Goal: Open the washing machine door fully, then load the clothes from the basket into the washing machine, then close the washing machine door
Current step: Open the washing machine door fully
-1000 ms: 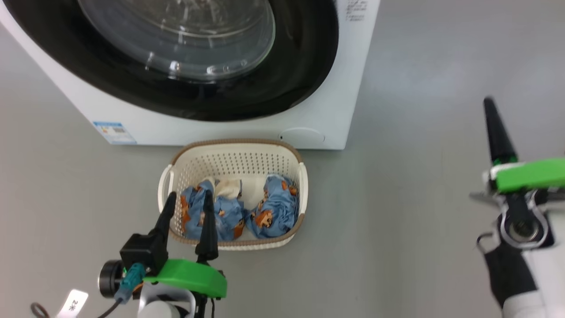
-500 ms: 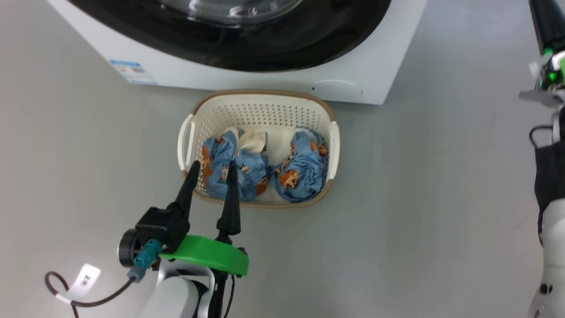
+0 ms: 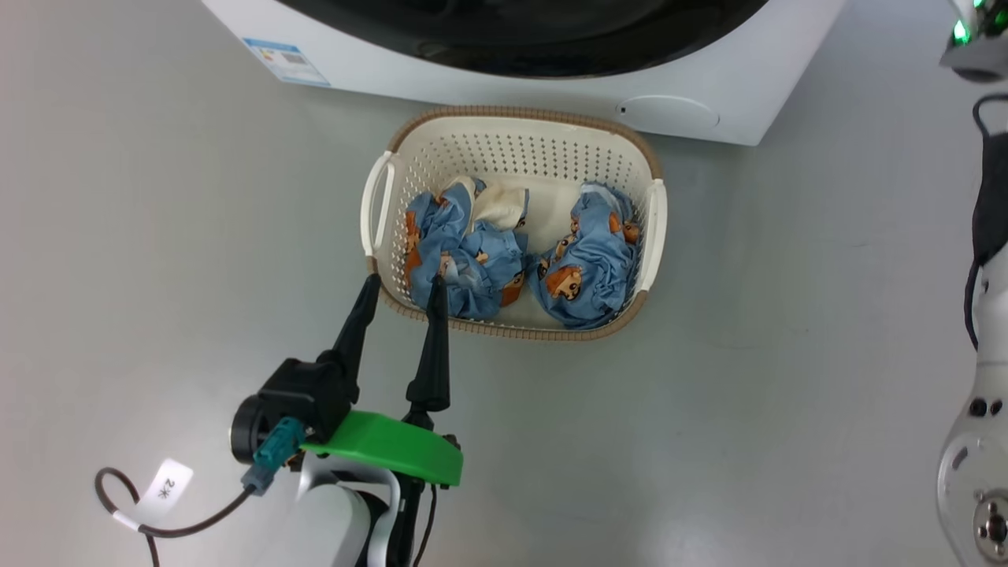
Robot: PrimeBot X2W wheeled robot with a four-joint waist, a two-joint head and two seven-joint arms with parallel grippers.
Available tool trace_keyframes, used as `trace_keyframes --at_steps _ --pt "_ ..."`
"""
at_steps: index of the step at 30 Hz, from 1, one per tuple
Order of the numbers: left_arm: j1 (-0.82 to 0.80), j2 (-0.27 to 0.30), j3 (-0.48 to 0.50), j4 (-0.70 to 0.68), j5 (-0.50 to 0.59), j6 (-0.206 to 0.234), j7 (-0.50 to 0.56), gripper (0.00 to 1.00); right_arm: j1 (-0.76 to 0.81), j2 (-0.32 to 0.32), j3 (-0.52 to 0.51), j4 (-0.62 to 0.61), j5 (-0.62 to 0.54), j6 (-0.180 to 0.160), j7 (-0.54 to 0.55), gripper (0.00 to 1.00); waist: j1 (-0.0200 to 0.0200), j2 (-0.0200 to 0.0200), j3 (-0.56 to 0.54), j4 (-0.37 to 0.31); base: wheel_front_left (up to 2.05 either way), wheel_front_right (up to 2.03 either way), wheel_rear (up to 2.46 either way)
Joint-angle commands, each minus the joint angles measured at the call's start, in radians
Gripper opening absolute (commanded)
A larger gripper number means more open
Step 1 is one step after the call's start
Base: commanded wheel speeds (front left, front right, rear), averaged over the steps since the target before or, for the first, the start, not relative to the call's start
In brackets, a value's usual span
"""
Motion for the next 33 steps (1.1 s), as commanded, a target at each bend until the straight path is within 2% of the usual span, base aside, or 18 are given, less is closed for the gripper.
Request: trace_keyframes --at_steps 1,14,33 --pt "-0.024 0.013 0.023 -0.029 0.002 0.008 -0.006 1.00 -0.048 0.026 -0.001 -0.009 0.002 0.002 0.020 0.00 0.0000 0.0000 0.018 0.011 0.00 0.00 0.00" --pt "-0.036 0.013 -0.003 -0.036 -0.014 0.021 -0.006 1.00 -0.214 0.049 -0.064 0.147 -0.053 0.002 0.151 0.00 0.0000 0.0000 0.043 0.037 0.00 0.00 0.00" --pt "-0.031 0.013 -0.003 -0.042 -0.013 0.030 -0.006 1.00 -0.286 0.070 -0.152 0.267 -0.144 0.002 0.258 0.00 0.0000 0.0000 0.048 0.048 0.00 0.00 0.00"
